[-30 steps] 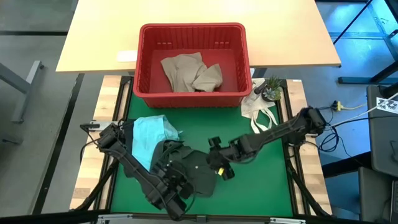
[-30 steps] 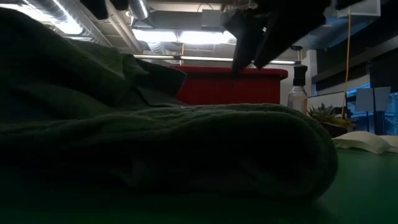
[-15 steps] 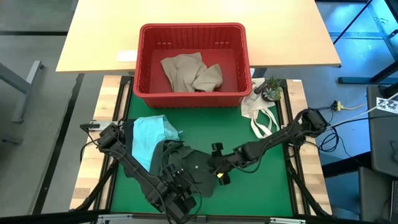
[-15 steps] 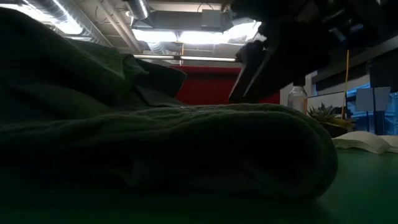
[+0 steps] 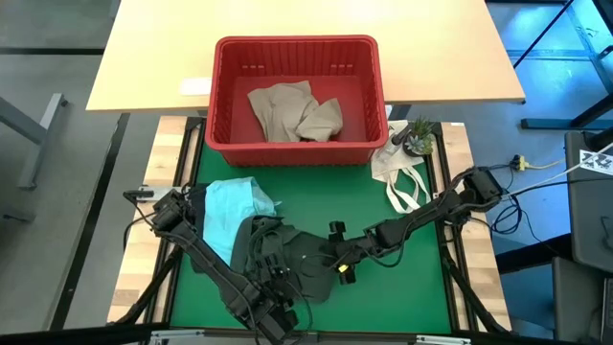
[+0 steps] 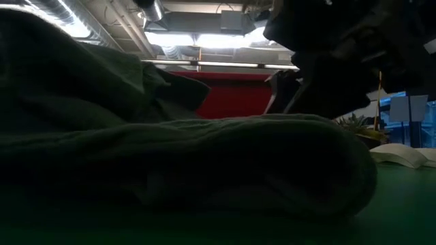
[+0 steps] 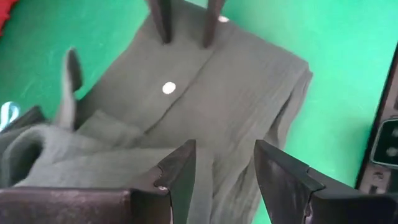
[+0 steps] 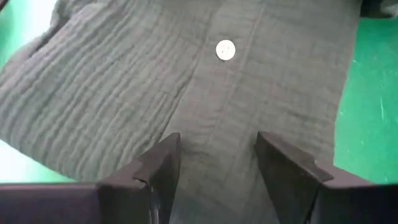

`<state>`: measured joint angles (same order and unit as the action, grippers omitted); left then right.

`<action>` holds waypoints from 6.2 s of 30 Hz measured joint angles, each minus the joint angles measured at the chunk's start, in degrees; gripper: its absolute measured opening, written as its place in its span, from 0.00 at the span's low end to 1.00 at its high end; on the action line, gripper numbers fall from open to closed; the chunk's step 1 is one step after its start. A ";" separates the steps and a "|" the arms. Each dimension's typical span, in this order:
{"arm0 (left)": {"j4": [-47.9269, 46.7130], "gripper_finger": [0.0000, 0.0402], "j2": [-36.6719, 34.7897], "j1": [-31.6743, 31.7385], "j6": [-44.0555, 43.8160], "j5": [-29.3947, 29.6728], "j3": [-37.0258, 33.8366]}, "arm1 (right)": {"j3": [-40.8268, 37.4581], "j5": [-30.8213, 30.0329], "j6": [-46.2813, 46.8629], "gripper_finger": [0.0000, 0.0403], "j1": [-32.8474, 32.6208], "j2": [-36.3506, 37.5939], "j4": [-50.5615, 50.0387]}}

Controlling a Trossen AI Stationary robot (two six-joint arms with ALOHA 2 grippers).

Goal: Fold Laundry from Bin
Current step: Fold the green polo shirt from the red laundry bin

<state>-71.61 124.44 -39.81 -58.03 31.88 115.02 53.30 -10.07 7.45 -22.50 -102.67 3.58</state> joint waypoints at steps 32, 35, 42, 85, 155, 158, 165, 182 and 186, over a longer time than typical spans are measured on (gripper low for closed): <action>-0.35 0.39 5.51 2.99 13.83 -8.49 -4.59 | 0.05 0.04 -0.27 0.52 0.00 -1.19 1.29; -0.60 0.39 5.51 2.95 13.79 -8.90 -5.16 | 0.05 0.04 -0.25 0.52 0.02 -1.19 1.31; -0.92 0.31 5.51 2.95 10.15 -8.64 -5.16 | 0.05 0.04 -0.25 0.52 0.00 -1.19 1.31; -18.39 0.00 2.00 -4.24 -36.29 -8.81 0.07 | 0.07 0.17 -0.27 0.52 0.02 -1.16 1.48; -11.91 0.42 -24.26 -4.04 -41.21 1.44 -19.43 | 0.09 0.24 -0.27 0.52 0.00 -1.14 1.45; -4.68 0.42 -24.26 -4.07 -36.47 1.63 -19.82 | 0.09 0.24 -0.29 0.52 0.01 -1.14 1.46; 10.11 0.42 -24.20 -3.90 -26.39 1.74 -19.87 | 0.09 0.24 -0.30 0.52 0.02 -1.14 1.46; 5.91 0.34 -14.16 -1.29 -25.00 -10.78 -19.93 | 0.09 0.22 -0.30 0.52 0.00 -1.14 1.46; -3.04 0.30 -14.14 0.21 -26.95 -8.50 -19.93 | 0.09 0.22 -0.30 0.52 0.00 -1.14 1.46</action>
<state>-74.65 110.30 -39.60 -84.99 23.38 95.09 53.39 -9.84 7.16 -22.50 -103.81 5.04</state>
